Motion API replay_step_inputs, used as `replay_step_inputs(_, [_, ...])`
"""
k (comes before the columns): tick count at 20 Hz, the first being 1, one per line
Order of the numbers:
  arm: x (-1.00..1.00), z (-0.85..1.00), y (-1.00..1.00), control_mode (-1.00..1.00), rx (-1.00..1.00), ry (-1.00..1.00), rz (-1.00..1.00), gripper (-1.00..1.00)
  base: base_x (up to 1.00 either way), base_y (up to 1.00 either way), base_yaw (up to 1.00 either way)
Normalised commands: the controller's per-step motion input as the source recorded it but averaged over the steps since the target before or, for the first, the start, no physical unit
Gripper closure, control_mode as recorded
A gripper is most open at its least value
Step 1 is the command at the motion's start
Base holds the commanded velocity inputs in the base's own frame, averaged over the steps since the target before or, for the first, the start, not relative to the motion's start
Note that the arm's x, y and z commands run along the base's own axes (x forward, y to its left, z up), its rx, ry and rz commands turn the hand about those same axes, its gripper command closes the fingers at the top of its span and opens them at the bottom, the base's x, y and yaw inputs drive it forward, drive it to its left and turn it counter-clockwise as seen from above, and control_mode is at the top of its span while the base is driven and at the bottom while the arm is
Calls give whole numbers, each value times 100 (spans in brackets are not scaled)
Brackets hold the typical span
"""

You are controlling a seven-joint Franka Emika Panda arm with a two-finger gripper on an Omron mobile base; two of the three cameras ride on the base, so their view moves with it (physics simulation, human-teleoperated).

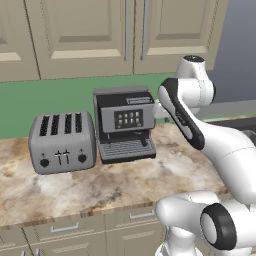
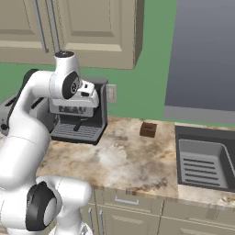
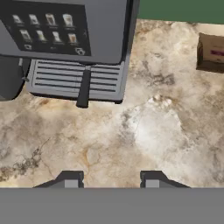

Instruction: Open the cabinet. Pick the bar soap and place it next to the sink. Then close the cabinet.

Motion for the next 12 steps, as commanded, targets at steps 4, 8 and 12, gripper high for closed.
replay_step_inputs(4, [-24,-4,-57,-100,0,2,-19,-100,0,0,0])
replay_step_inputs(8, [-9,0,-15,-100,0,-1,-7,-100,0,0,0])
replay_step_inputs(12, [-25,0,2,-100,0,-4,3,-100,0,0,0])
